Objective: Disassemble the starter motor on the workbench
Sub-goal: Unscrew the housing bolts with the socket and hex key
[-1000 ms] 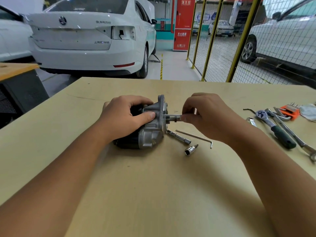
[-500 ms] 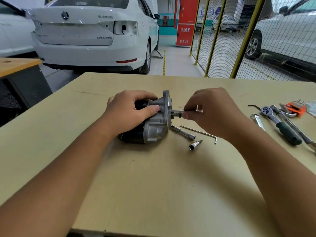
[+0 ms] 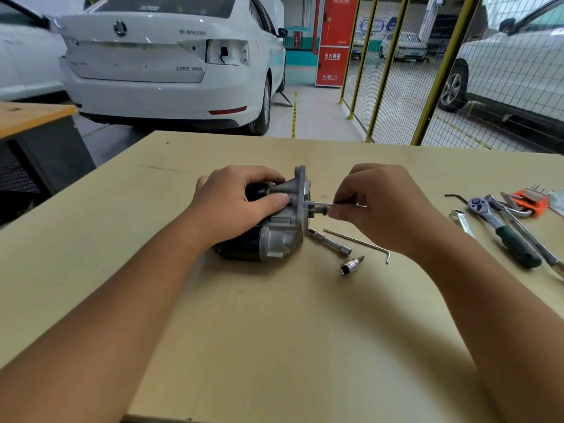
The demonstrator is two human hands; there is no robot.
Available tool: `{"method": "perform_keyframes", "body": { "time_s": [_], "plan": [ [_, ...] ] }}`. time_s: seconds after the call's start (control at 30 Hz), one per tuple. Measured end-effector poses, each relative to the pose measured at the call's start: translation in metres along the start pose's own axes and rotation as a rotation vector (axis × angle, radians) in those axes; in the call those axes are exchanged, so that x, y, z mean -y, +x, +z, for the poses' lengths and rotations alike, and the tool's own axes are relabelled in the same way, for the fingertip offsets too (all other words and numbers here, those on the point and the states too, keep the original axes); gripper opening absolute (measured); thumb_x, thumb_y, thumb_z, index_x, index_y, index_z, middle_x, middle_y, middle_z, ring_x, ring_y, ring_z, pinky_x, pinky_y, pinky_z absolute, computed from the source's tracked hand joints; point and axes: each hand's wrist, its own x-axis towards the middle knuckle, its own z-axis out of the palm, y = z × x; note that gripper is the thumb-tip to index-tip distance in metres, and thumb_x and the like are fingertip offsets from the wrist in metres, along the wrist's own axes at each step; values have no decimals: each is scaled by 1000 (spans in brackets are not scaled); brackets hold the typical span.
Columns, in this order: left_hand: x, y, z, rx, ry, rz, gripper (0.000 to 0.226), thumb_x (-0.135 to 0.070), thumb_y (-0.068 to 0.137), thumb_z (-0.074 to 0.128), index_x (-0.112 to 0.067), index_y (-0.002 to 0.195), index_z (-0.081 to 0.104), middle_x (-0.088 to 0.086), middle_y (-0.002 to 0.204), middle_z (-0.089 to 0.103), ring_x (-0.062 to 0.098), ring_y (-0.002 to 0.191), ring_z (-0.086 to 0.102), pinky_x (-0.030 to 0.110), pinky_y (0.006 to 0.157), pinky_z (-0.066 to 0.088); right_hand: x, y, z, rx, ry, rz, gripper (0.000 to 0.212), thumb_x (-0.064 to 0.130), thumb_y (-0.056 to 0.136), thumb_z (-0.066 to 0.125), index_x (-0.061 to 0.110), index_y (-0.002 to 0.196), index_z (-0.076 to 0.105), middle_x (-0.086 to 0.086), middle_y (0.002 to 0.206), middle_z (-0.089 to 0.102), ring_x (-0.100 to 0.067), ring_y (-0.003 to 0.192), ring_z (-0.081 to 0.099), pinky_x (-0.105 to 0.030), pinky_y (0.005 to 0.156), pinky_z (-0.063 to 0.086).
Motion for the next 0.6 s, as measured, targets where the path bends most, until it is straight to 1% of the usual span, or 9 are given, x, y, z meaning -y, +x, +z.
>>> {"method": "perform_keyframes", "body": {
  "time_s": [0.07,0.1,0.2,0.27,0.33,0.43,0.5,0.57,0.6],
  "plan": [
    [-1,0,0,-2,11,-1,43,-68,74,64,-49,112,72,-27,107,72,10,115,64,50,112,40,-1,-1,1,-13,13,14,19,29,78,84,29,73,66,14,74,57,-4,69,53,-36,66,50],
    [-1,-1,0,-7,17,0,41,-68,75,62,-50,111,72,-29,105,71,10,115,63,51,113,39,-1,-1,2,-12,30,21,20,29,79,83,29,73,64,14,74,59,-5,69,53,-35,66,50],
    [0,1,1,-14,17,2,35,-66,83,56,-51,110,72,-37,100,67,7,115,62,52,114,35,-3,-1,4,2,70,33,9,32,88,74,27,81,69,11,72,61,-6,70,54,-31,63,45],
    [1,2,1,-16,8,0,32,-66,83,56,-55,109,69,-39,100,68,5,114,62,52,113,35,-5,-1,4,22,68,13,13,33,94,65,24,86,73,8,73,59,-9,71,54,-33,64,44],
    [2,2,1,-24,1,-3,31,-66,81,58,-57,109,67,-38,99,68,5,113,62,52,113,35,-6,1,3,43,70,6,16,28,95,63,19,89,75,4,79,59,-11,75,53,-35,69,45],
    [-1,2,0,-14,4,-2,23,-66,80,58,-57,99,70,-35,101,69,8,114,63,51,113,37,-5,3,3,43,38,13,15,25,94,67,12,89,75,4,82,58,-10,74,50,-30,68,39],
    [-2,1,-1,-10,9,5,15,-66,79,59,-61,93,65,-33,102,70,9,114,64,51,113,38,-3,3,4,2,20,15,14,24,91,71,12,86,76,6,81,57,-12,74,51,-31,68,40],
    [-2,0,-2,4,0,6,20,-67,76,61,-60,95,65,-30,104,71,10,114,64,51,113,39,-1,2,3,-32,19,26,9,27,86,76,19,81,73,13,80,55,-6,72,50,-30,65,41],
    [-2,-1,-2,11,-4,6,26,-69,74,62,-59,98,66,-29,105,71,10,115,64,51,112,39,-1,2,3,-37,16,29,10,28,84,78,23,80,70,16,80,54,-3,72,49,-27,63,39]
  ]
}}
